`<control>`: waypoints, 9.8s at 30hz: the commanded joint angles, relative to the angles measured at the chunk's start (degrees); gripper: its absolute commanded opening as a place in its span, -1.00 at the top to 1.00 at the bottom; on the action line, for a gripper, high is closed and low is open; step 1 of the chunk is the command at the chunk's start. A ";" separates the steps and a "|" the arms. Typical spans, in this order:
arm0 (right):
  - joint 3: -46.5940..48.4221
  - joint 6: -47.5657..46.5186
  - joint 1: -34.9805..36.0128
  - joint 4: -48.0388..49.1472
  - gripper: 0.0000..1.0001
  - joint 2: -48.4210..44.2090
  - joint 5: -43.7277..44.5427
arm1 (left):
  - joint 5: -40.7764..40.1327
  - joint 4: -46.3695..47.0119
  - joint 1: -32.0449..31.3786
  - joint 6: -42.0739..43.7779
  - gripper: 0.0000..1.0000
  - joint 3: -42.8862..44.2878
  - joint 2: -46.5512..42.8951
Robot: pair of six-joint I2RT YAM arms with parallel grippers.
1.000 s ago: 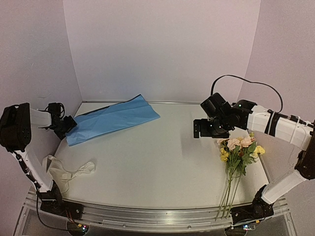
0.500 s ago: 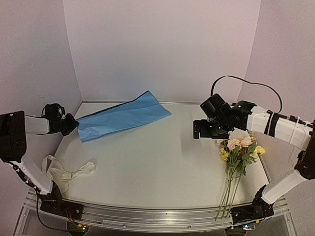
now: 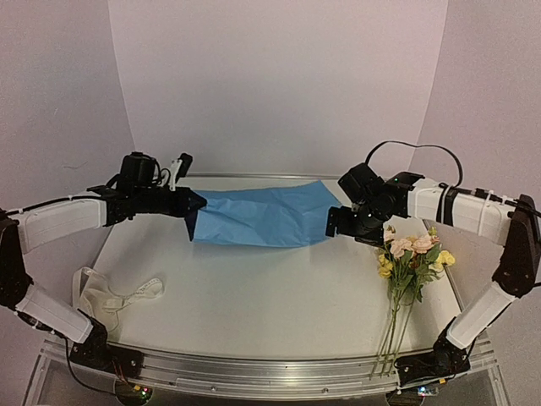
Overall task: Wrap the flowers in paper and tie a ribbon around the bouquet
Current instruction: Pick up the folded wrapping paper from the corner of the board, then pass from the left arm to the right, then pass from the right arm to the left, then unfold the folded wrapping paper at the center of the board, then adjust the flattened wrapping paper at the center of the board.
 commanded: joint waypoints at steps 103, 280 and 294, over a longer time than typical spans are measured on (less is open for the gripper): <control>12.50 8.43 2.13 56.04 0.97 25.04 -38.83 | 23.26 64.93 6.38 -79.02 -0.01 -10.36 19.86; -28.91 10.99 5.12 -4.72 -0.97 -28.63 6.15 | -2.43 -12.29 -1.94 -16.99 -0.78 30.01 27.87; -35.96 9.51 -3.34 -11.34 -0.97 -33.92 15.79 | -2.94 -10.75 -20.44 -16.01 -0.81 43.58 48.35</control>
